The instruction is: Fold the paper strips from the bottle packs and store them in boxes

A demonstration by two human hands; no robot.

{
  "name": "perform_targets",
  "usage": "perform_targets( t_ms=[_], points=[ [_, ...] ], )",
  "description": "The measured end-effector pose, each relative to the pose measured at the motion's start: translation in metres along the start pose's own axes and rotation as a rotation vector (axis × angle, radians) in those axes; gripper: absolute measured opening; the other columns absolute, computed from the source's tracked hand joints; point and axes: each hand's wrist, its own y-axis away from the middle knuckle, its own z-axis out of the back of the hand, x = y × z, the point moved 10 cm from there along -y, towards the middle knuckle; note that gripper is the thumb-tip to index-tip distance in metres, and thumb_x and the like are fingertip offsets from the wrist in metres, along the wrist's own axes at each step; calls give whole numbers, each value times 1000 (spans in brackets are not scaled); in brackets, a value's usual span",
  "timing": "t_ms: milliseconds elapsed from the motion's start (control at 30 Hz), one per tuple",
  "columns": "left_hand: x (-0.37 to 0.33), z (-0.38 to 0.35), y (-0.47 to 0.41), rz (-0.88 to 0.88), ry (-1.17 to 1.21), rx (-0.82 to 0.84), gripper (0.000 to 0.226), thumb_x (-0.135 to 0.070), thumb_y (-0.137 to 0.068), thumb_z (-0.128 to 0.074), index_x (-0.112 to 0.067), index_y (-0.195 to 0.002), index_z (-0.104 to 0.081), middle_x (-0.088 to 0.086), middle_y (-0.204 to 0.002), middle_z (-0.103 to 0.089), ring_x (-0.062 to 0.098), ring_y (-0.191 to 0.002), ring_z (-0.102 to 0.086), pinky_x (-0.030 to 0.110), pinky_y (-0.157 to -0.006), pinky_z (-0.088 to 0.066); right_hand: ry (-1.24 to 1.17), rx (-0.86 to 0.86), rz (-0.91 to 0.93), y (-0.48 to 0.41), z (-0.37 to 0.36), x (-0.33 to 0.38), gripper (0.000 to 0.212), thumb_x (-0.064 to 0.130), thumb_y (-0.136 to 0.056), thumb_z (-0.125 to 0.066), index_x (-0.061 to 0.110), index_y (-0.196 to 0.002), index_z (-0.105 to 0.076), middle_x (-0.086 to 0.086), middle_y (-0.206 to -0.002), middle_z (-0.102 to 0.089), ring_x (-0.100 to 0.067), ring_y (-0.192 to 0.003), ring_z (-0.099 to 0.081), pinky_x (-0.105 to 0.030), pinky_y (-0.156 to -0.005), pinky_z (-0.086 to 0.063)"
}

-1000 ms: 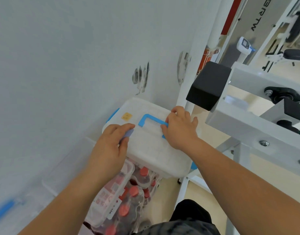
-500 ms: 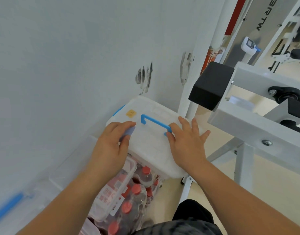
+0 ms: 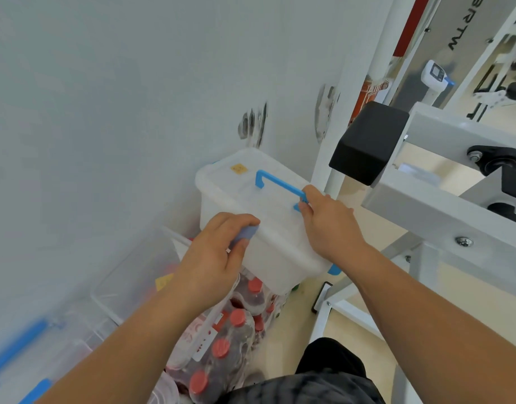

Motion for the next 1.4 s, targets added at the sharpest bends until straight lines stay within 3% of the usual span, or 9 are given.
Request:
perform_targets(
  t_ms=[100, 233, 433, 600, 800, 967, 1067, 1200, 1400],
  points=[
    [-4, 2, -3, -30, -8, -16, 34, -11, -94, -52, -16, -127, -60, -4, -125, -60, 0, -112, -52, 6, -97, -36, -5, -21, -8, -6, 4, -5, 14, 36, -108, -36, 25, -99, -39, 3, -69, -50, -20, -64, -52, -41, -62, -49],
    [-1, -3, 0, -59, -79, 59, 36, -6, -94, -57, -20, -127, -61, -4, -145, -53, 2, -127, -48, 21, -101, -45, 34, -9, -37, -15, 7, -12, 14, 38, -108, -36, 26, -102, -41, 3, -72, -54, -19, -65, -55, -47, -71, -55],
    [4, -22, -1, -30, -202, 260, 30, -17, -99, -54, -35, -123, -53, -2, -158, -39, 24, -132, -55, 45, -97, -52, 48, 27, -47, -19, 2, -14, 17, 36, -108, -36, 21, -106, -45, -4, -78, -59, -22, -68, -58, -48, -69, -58],
    [-1, -25, -2, 43, -196, 278, 33, -19, -101, -50, -33, -131, -53, 2, -160, -35, 20, -138, -47, 39, -107, -45, 0, -29, -67, -23, 2, -14, 19, 33, -107, -40, 18, -99, -48, 1, -77, -54, -18, -67, -54, -45, -71, -56],
    [-1, -32, -7, 56, -266, 348, 27, -16, -100, -50, -30, -122, -57, 1, -165, -21, 28, -101, -67, 41, -80, -54, 10, -8, -92, -24, -1, -15, 18, 33, -108, -36, 18, -102, -45, -2, -75, -56, -18, -64, -52, -44, -66, -54],
    [0, -45, -11, 67, -272, 435, 29, -16, -100, -50, -30, -124, -56, 1, -163, -26, 28, -112, -62, 42, -89, -52, 7, -38, -117, -24, 1, -15, 17, 32, -108, -36, 19, -101, -44, 0, -73, -54, -18, -63, -51, -45, -65, -53],
    [-2, -58, -11, 41, -284, 512, 28, -17, -99, -50, -34, -120, -54, -1, -159, -31, 23, -95, -63, 39, -82, -52, -2, -32, -112, -23, -3, -11, 14, 31, -108, -36, 22, -99, -42, 0, -73, -54, -17, -64, -52, -46, -69, -54],
    [0, -66, -14, 50, -327, 577, 22, -24, -103, -46, -35, -120, -54, -1, -166, -14, 13, -84, -59, 22, -77, -43, -30, -50, -115, -24, 3, -16, 17, 32, -108, -37, 18, -104, -46, -3, -78, -58, -21, -68, -57, -46, -69, -57],
    [2, -65, -13, 96, -354, 605, 22, -27, -104, -44, -34, -122, -54, 0, -168, 0, 12, -87, -58, 23, -79, -48, -28, -76, -123, -23, 8, -17, 20, 33, -108, -36, 16, -106, -47, -2, -77, -56, -21, -68, -58, -45, -66, -57]
  ],
)
